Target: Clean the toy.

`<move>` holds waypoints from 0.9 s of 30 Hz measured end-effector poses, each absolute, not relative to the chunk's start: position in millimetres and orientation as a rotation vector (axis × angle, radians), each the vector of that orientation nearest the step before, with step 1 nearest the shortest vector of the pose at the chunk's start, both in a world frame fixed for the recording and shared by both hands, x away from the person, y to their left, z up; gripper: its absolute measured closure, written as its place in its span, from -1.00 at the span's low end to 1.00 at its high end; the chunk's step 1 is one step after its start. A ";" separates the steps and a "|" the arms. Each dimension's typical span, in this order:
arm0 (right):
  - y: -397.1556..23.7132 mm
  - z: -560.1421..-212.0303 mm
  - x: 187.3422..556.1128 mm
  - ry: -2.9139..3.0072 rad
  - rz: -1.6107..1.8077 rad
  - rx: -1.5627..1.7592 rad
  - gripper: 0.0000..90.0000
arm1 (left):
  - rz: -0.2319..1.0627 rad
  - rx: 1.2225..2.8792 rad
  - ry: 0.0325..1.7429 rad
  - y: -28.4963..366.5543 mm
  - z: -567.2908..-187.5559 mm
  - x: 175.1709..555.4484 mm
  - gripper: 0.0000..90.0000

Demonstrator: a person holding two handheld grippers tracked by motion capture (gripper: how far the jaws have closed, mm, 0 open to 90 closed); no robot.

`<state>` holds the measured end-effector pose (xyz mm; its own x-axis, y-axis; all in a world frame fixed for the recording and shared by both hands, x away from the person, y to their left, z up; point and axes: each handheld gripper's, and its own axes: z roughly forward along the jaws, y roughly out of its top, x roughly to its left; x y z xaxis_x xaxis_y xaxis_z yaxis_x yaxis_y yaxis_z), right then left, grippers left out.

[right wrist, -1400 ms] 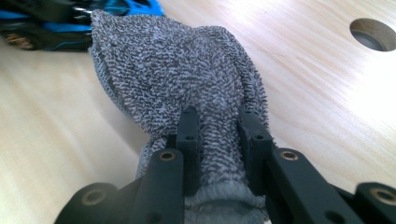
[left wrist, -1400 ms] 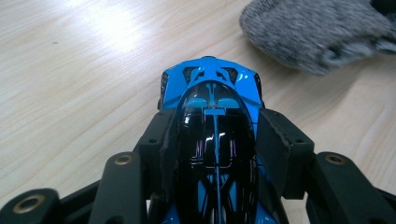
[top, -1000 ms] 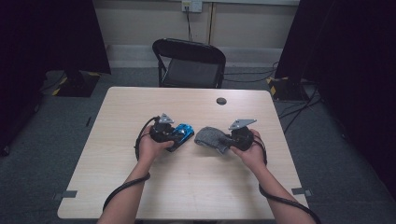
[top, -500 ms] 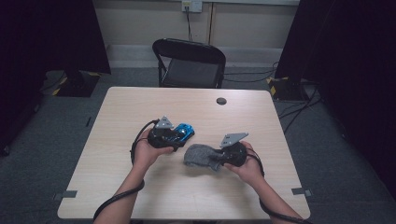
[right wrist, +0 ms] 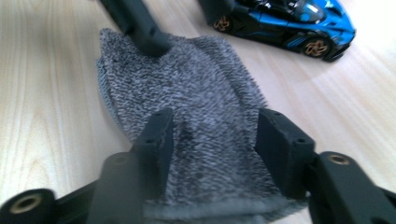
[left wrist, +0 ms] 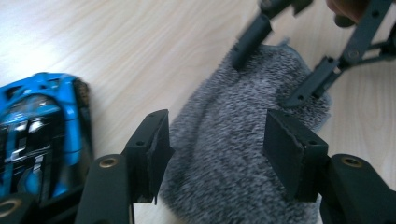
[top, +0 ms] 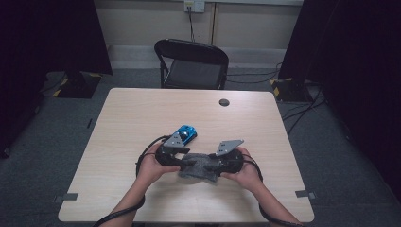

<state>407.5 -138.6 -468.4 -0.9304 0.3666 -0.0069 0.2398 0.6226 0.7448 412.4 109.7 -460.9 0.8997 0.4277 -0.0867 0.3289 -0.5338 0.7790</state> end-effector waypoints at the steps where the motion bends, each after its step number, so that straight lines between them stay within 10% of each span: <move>1: -139.4 -467.6 408.3 2.683 1.203 0.496 -0.03 | 0.137 2.182 0.536 106.9 -461.8 411.8 -0.08; 15: -174.2 -461.6 420.5 2.610 1.284 0.680 -0.35 | 0.105 2.340 0.446 75.2 -486.7 410.4 -0.16; 22: -172.1 -466.9 427.8 2.592 1.291 0.785 -0.56 | 0.053 2.346 0.478 76.1 -484.2 404.4 0.49; 27: -160.3 -458.7 440.9 2.565 1.277 0.821 -0.60 | 0.080 2.351 0.553 93.3 -473.7 394.2 0.59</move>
<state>440.9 -160.3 -458.7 -0.8362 0.5398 0.0967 0.4025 0.4843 0.7768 394.2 93.3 -473.7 0.9067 0.4110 -0.0952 0.3670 -0.6572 0.6584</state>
